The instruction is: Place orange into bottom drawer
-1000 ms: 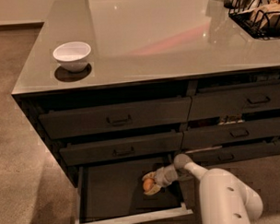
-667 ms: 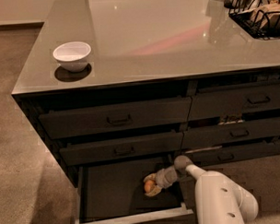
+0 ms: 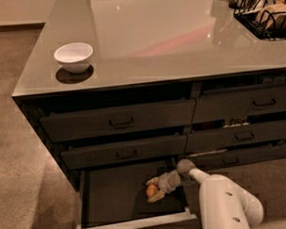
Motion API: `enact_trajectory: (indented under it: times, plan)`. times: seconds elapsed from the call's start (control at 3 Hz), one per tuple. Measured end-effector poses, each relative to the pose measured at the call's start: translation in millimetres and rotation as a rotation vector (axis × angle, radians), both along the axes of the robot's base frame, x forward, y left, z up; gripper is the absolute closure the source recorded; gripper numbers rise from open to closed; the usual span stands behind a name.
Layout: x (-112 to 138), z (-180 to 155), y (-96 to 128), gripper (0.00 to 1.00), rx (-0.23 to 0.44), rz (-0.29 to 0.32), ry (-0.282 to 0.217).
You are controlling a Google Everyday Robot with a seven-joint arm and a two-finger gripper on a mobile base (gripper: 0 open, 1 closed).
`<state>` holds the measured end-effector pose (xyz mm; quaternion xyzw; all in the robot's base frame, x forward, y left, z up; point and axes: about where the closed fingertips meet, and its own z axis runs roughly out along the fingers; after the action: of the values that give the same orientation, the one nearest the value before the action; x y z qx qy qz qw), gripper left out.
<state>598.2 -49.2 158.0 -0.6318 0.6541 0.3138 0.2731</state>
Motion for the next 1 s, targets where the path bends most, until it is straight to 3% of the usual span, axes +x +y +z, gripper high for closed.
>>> enact_trajectory:
  times: [0.33,1.0]
  plan:
    - [-1.2,-1.0,1.4,0.0,0.001,0.002,0.002]
    - [-7.0,3.5,5.5,0.0,0.025,0.048,-0.022]
